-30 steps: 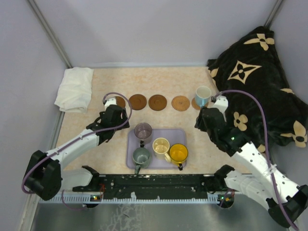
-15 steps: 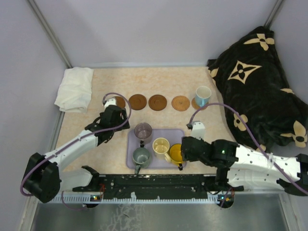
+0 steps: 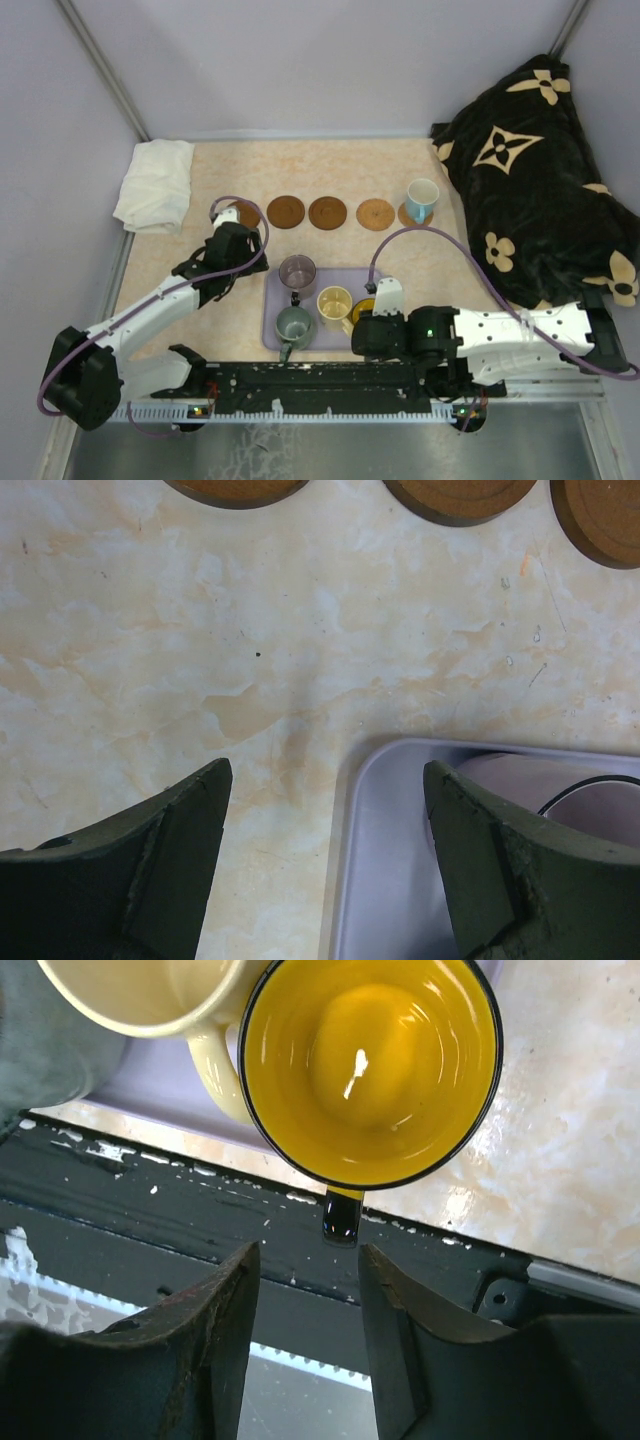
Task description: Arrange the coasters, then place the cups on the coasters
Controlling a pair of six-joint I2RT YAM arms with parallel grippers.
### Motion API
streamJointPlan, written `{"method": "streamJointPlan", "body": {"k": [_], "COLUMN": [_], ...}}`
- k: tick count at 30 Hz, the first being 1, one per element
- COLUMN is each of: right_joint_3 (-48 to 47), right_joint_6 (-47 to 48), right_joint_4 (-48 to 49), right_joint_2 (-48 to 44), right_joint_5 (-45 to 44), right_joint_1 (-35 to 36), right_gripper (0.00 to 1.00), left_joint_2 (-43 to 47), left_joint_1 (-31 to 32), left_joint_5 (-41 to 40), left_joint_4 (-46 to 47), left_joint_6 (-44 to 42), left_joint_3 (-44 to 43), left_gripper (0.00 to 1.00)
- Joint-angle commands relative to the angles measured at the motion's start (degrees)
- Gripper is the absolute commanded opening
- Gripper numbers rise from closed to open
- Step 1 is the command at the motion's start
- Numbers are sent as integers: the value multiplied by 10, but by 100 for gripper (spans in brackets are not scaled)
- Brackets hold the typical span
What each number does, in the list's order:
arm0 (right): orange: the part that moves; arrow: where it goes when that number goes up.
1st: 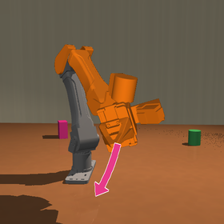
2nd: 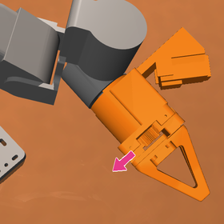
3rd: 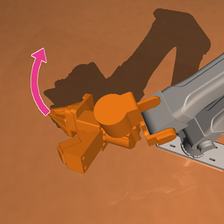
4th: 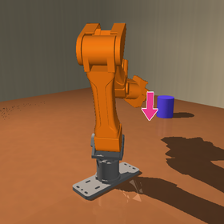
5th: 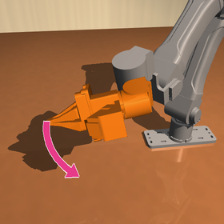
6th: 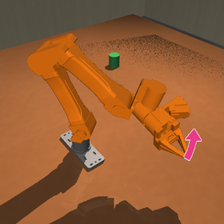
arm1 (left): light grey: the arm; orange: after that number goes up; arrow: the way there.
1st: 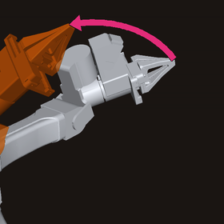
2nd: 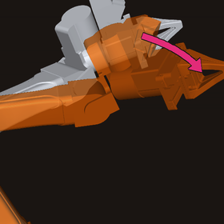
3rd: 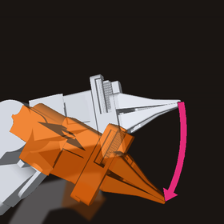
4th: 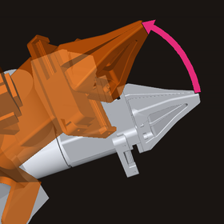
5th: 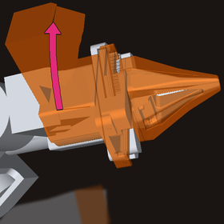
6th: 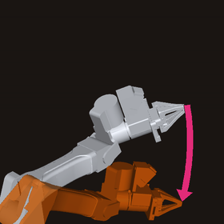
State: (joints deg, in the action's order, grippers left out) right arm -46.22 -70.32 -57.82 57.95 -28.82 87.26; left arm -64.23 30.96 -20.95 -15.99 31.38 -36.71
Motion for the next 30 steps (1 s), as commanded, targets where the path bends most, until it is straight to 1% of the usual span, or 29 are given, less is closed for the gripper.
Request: {"method": "streamJointPlan", "body": {"k": [1, 8, 15, 21, 30], "right_joint_3": [-9, 7, 31, 55, 35], "right_joint_6": [-86, -121, -142, -161, -160], "right_joint_4": [-23, -30, -14, 11, 11], "right_joint_2": [12, 16, 38, 45, 89], "right_joint_5": [-43, -69, -67, -73, -93], "right_joint_1": [23, 25, 25, 25, 25], "right_gripper": [44, 43, 43, 41, 39], "left_joint_2": [8, 9, 7, 3, 2], "left_joint_1": [-5, -5, -5, -5, -5], "left_joint_5": [11, 11, 13, 13, 17], "left_joint_4": [1, 3, 8, 9, 8], "left_joint_6": [5, 4, 6, 5, 8], "left_joint_3": [6, 15, 20, 17, 20], "left_gripper": [84, 84, 84, 84, 83]}}
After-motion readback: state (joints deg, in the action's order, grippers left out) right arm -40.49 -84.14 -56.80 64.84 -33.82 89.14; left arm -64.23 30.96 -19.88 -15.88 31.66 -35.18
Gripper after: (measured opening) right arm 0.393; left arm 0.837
